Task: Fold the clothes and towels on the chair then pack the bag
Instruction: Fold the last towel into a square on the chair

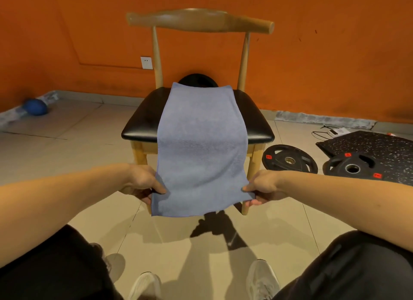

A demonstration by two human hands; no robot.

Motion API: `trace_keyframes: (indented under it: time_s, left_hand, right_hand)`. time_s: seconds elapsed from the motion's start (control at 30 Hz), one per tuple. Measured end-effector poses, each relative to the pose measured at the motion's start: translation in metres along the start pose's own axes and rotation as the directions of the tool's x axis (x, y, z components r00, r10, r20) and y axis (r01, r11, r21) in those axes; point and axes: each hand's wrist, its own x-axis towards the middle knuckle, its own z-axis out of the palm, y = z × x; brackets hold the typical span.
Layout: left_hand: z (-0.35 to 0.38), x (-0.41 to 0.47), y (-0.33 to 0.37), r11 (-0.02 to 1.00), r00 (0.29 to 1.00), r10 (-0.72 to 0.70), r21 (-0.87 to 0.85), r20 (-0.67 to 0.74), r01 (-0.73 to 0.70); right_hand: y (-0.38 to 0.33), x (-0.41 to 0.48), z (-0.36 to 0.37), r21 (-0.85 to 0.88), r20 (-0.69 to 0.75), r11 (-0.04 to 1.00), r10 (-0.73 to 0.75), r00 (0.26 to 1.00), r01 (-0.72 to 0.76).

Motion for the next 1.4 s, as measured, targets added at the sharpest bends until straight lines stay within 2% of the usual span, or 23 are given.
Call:
trace_keyframes:
  time_s: [0.07, 0.17, 0.27, 0.37, 0.4, 0.47, 0.53, 0.67, 0.77, 0.87, 0.97, 1.1, 1.23, 1.4]
  left_hand:
    - [-0.005, -0.007, 0.005, 1.000, 0.997, 0.014, -0.015, -0.077, -0.015]
    - [-0.015, -0.021, 0.018, 0.994, 0.962, 0.091, -0.034, -0.259, -0.104]
    - [-0.026, -0.032, 0.026, 0.939, 0.868, 0.229, -0.133, -0.441, -0.316]
    - [-0.035, -0.045, 0.034, 0.843, 0.739, 0.362, -0.138, -0.569, -0.519]
    - [-0.038, -0.050, 0.037, 0.818, 0.719, 0.375, -0.157, -0.585, -0.554]
    - [-0.044, -0.059, 0.040, 0.795, 0.706, 0.407, -0.156, -0.580, -0.587]
    - [-0.052, -0.067, 0.040, 0.808, 0.689, 0.475, -0.039, -0.548, -0.588]
    - [-0.063, -0.083, 0.047, 0.795, 0.624, 0.603, 0.319, -0.496, -0.515]
    - [-0.063, -0.097, 0.055, 0.730, 0.550, 0.681, 0.510, -0.484, -0.456]
    - [-0.067, -0.116, 0.064, 0.673, 0.490, 0.735, 0.595, -0.470, -0.439]
    - [-0.071, -0.134, 0.069, 0.636, 0.465, 0.762, 0.657, -0.451, -0.404]
    - [-0.073, -0.161, 0.073, 0.628, 0.424, 0.772, 0.671, -0.473, -0.394]
    - [-0.068, -0.187, 0.074, 0.629, 0.384, 0.777, 0.616, -0.498, -0.474]
    - [-0.063, -0.197, 0.084, 0.662, 0.427, 0.747, 0.504, -0.510, -0.555]
  right_hand:
    - [-0.009, -0.006, -0.002, 0.018, -0.141, 0.997, -0.077, 0.987, 0.081]
    - [-0.024, -0.019, -0.011, 0.035, -0.283, 0.951, -0.285, 0.916, 0.306]
    - [-0.040, -0.039, -0.015, 0.139, -0.317, 0.858, -0.435, 0.843, 0.495]
    - [-0.055, -0.059, -0.019, 0.284, -0.284, 0.758, -0.518, 0.807, 0.587]
    - [-0.058, -0.065, -0.022, 0.250, -0.268, 0.747, -0.558, 0.785, 0.616]
    - [-0.064, -0.078, -0.026, -0.012, -0.281, 0.746, -0.642, 0.713, 0.666]
    - [-0.070, -0.090, -0.027, -0.238, -0.343, 0.713, -0.697, 0.629, 0.660]
    - [-0.082, -0.109, -0.030, -0.319, -0.465, 0.656, -0.737, 0.490, 0.684]
    - [-0.091, -0.125, -0.039, -0.420, -0.488, 0.618, -0.771, 0.409, 0.664]
    - [-0.098, -0.150, -0.043, -0.373, -0.469, 0.581, -0.791, 0.394, 0.723]
    - [-0.103, -0.178, -0.045, -0.316, -0.453, 0.531, -0.813, 0.366, 0.787]
    - [-0.104, -0.205, -0.046, -0.355, -0.384, 0.497, -0.850, 0.362, 0.792]
    - [-0.101, -0.213, -0.052, -0.285, -0.364, 0.511, -0.840, 0.401, 0.811]
    - [-0.098, -0.198, -0.060, -0.148, -0.390, 0.564, -0.788, 0.476, 0.813]
